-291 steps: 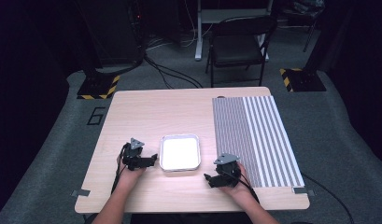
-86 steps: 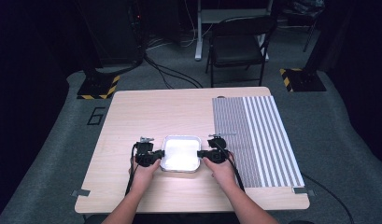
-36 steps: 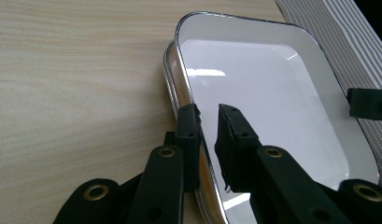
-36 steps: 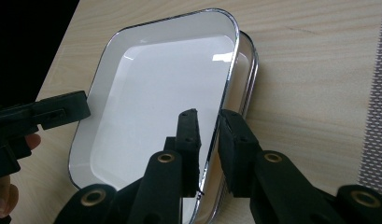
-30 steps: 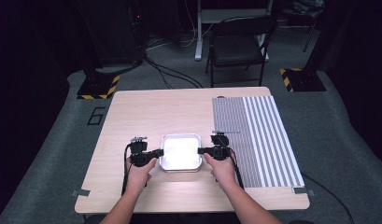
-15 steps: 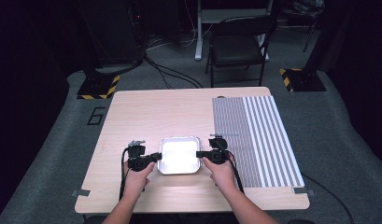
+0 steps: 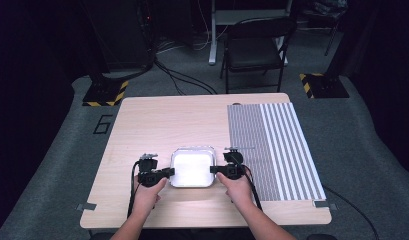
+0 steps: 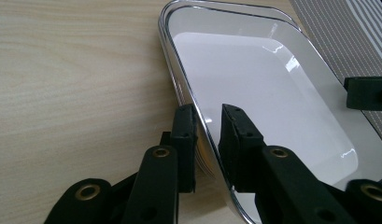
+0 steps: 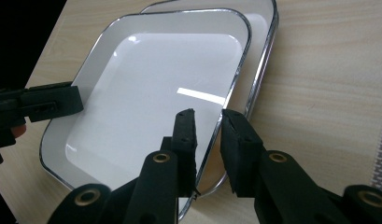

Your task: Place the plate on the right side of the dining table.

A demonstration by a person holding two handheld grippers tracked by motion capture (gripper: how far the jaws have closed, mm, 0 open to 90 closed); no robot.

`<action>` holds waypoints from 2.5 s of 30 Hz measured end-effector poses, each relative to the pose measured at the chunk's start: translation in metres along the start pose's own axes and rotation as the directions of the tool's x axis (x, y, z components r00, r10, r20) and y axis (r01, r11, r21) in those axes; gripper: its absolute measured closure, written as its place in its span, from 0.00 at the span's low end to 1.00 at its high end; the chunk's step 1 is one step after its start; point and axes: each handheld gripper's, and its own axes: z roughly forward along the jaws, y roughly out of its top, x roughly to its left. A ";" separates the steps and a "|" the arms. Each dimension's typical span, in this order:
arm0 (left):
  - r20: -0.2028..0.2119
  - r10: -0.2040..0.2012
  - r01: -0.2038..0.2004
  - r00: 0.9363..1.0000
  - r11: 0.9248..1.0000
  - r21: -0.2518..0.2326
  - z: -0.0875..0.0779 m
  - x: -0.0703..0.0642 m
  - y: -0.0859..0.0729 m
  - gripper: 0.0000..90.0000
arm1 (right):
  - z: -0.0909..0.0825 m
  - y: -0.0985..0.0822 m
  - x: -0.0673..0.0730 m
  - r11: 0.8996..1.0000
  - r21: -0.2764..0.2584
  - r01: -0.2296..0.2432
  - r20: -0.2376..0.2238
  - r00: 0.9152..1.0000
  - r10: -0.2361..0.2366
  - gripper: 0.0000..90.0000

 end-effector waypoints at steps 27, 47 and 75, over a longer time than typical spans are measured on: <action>0.000 0.007 -0.007 1.000 1.000 -0.009 -0.003 -0.008 0.004 0.88 | -0.008 -0.002 0.008 0.999 -0.042 0.027 0.054 0.998 -0.025 0.87; 0.013 0.025 -0.024 1.000 0.998 -0.049 -0.008 -0.020 0.022 0.87 | -0.027 0.015 0.010 0.997 -0.066 0.032 0.051 0.998 -0.029 0.87; 0.039 0.048 -0.046 0.998 0.998 -0.047 0.001 -0.042 0.035 0.87 | -0.048 0.023 -0.003 0.995 -0.097 0.037 0.071 0.997 -0.030 0.87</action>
